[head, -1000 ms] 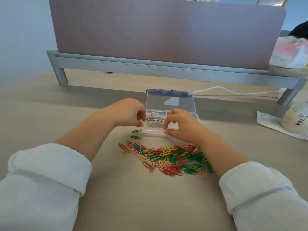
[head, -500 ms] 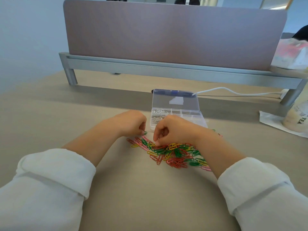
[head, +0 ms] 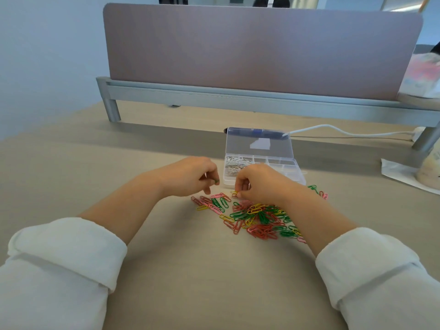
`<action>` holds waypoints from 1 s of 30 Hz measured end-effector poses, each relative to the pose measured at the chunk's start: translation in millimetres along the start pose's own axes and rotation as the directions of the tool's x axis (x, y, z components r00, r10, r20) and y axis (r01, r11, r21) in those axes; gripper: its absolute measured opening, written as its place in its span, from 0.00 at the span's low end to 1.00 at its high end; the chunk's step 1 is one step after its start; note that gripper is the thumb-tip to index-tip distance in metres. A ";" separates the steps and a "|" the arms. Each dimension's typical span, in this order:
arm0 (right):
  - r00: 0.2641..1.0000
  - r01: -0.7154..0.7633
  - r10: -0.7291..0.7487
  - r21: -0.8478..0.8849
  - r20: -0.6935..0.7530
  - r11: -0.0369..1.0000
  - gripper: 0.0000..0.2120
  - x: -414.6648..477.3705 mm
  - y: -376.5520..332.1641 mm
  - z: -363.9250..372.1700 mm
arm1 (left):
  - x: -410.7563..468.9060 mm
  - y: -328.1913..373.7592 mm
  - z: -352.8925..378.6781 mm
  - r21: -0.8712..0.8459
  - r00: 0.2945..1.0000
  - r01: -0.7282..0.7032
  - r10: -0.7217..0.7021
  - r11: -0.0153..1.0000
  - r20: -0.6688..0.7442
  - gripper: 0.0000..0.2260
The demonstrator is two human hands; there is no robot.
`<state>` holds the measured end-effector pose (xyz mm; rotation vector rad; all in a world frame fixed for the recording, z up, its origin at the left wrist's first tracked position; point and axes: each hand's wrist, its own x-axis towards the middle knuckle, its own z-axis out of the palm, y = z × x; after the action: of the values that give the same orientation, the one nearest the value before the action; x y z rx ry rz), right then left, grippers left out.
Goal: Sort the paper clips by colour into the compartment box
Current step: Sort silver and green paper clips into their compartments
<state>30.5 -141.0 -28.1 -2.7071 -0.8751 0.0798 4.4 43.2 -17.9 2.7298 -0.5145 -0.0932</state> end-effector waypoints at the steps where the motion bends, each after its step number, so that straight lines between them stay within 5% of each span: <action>1: 0.999 0.007 -0.006 0.016 -0.035 1.000 0.04 0.4 -1.0 -0.1 | -1.1 0.8 0.0 -0.011 1.000 -0.004 0.005 1.000 0.020 0.07; 6: 0.996 0.089 -0.087 0.085 -0.017 0.992 0.06 0.5 -16.4 2.4 | -4.2 0.5 -2.9 -0.005 0.996 -0.027 0.027 1.000 0.081 0.20; 13: 0.996 0.014 -0.019 0.069 0.085 0.998 0.06 -3.5 -11.6 -0.6 | 1.7 5.9 2.4 0.097 0.988 0.080 -0.091 0.992 0.124 0.12; 19: 0.993 -0.043 0.036 0.064 0.114 0.997 0.05 -4.7 -8.0 -3.5 | -2.1 5.1 5.7 0.159 0.996 -0.072 0.061 0.985 0.072 0.03; 30: 0.987 -0.006 -0.001 0.048 0.159 0.999 0.05 -4.3 -7.9 -0.4 | -1.2 10.1 3.6 0.251 0.976 -0.058 0.002 0.966 0.219 0.06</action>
<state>22.6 -137.4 -25.5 -2.6851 -0.9014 0.3181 -0.7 33.7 -17.7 2.9805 -0.6708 -0.3445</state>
